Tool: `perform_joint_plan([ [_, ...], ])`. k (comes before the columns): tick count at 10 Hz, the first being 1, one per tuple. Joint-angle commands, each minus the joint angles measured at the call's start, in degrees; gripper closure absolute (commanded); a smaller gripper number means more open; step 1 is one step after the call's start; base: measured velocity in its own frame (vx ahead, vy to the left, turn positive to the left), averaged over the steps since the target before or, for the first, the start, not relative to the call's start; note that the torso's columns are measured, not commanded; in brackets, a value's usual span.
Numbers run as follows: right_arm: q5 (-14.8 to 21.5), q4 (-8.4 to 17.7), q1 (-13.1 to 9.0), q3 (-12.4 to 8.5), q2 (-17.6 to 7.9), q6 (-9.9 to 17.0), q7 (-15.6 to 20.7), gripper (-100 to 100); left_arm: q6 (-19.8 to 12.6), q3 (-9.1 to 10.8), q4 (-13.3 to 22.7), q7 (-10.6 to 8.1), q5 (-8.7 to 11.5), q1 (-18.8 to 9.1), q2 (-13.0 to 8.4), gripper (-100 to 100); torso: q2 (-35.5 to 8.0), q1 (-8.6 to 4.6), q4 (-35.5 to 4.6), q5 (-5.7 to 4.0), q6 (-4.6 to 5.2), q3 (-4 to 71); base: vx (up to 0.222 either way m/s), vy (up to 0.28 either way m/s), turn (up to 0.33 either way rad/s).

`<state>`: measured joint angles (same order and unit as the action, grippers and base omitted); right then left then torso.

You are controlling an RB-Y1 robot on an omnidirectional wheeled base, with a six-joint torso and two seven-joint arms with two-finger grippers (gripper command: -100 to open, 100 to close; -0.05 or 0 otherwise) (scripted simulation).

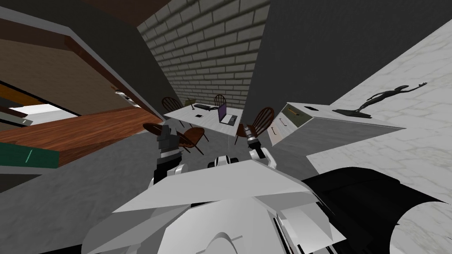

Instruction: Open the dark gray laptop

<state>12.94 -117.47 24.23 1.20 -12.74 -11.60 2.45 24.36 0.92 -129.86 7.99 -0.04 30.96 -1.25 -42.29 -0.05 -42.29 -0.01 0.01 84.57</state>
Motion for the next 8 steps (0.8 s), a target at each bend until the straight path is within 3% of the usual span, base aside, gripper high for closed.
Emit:
perform_joint_plan([
  [1,3.4,2.22,-1.11,-0.15,-1.04,2.13,0.69,-100,0.0,0.0,0.0,0.0,0.0,0.0,0.0,0,0.0,0.07,0.0,0.01,-0.01,-0.01,0.021,0.067,0.027],
  [2,5.61,4.28,-2.22,-0.35,-1.98,4.1,1.23,-100,0.0,0.0,0.0,0.0,0.0,0.0,0.0,0,0.01,0.02,0.0,0.01,0.0,0.0,0.026,0.071,0.065],
  [3,6.21,4.28,-2.22,-0.35,-1.98,4.1,1.23,-100,0.0,0.0,0.0,0.0,0.0,0.0,0.0,0,0.04,0.04,0.01,0.0,-0.02,0.02,0.026,0.063,0.035],
  [4,8.36,6.4,-3.39,-0.54,-2.88,6.13,1.77,-100,0.0,0.0,0.0,0.0,0.0,0.0,0.0,0,0.01,0.02,0.01,0.0,0.01,0.0,0.028,0.086,0.054],
  [7,12.01,8.65,-4.62,-0.73,-3.73,8.24,2.32,-100,0.0,0.0,0.0,0.0,0.0,0.0,0.0,0,0.0,0.06,0.0,0.01,-0.02,-0.01,0.02,0.074,0.049],
  [8,13.99,10.45,-5.93,-0.91,-4.55,10.39,2.87,-100,0.0,0.0,0.0,0.0,0.0,0.0,0.0,0,-0.03,0.03,-0.01,0.01,0.01,-0.02,0.018,0.1,0.081],
])
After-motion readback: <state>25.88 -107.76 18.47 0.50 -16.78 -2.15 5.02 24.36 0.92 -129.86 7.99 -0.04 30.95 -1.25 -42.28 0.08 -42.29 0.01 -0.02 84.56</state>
